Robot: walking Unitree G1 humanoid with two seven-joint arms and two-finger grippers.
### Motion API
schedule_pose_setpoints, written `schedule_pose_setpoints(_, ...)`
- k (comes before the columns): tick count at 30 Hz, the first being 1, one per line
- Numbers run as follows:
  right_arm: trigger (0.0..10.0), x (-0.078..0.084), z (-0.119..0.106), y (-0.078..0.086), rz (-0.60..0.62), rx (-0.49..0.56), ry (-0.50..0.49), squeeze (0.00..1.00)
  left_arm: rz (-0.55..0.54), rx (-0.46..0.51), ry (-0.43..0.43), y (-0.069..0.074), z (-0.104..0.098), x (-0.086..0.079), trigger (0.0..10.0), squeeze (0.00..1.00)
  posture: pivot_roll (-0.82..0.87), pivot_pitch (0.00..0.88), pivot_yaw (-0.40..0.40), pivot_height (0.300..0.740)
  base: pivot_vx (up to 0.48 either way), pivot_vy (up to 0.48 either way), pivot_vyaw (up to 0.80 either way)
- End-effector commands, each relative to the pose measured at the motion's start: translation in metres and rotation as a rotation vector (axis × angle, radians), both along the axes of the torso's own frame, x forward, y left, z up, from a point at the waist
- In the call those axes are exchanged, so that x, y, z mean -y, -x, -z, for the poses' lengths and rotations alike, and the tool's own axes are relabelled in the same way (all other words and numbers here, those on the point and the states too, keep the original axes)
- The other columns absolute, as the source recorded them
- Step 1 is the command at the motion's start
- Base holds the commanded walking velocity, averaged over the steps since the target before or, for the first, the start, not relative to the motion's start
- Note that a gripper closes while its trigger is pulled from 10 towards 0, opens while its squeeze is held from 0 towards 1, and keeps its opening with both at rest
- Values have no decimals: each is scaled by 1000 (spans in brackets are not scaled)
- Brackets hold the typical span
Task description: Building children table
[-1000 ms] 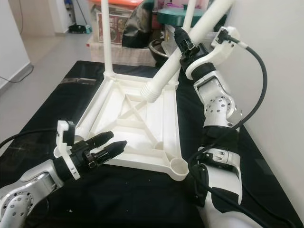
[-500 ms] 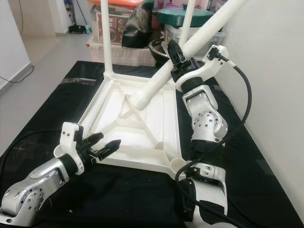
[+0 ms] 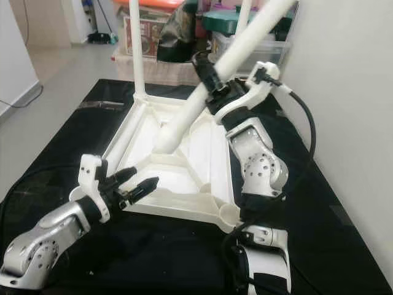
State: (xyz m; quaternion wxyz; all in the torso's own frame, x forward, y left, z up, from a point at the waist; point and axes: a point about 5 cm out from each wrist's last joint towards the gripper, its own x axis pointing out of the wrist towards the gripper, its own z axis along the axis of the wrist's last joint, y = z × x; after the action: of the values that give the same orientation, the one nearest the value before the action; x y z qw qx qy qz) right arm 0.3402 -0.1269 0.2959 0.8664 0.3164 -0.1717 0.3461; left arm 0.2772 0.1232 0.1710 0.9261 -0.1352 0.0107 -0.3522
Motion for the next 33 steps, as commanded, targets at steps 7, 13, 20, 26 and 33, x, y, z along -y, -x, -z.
schedule_pose_setpoints(7, 0, -30, 1, 26, -248, 103, 117, 0, 15, 19, -17, -11, -3, -7, 10000, 0, 49, 0, -84, 740, 0, 0, 0)
schedule_pose_setpoints(13, 0, -42, 8, 41, -429, 124, 140, 0, 85, 14, 13, -11, -6, -3, 10000, 0, 43, 0, -76, 740, 0, 0, 0)
schedule_pose_setpoints(20, 0, -56, 16, 43, -497, 122, 166, 0, 274, 23, 73, 3, -17, 9, 10000, 0, 57, 0, -84, 740, 0, 0, 0)
schedule_pose_setpoints(26, 0, -52, 0, 41, -573, 152, 47, 0, 449, -11, 1, 25, -5, 11, 10000, 0, 63, 0, -80, 740, 0, 0, 0)
schedule_pose_setpoints(33, 0, -41, -21, 52, -707, 211, -143, 0, 454, -33, 18, 31, -3, 5, 10000, 0, 70, 0, -81, 740, 0, 0, 0)
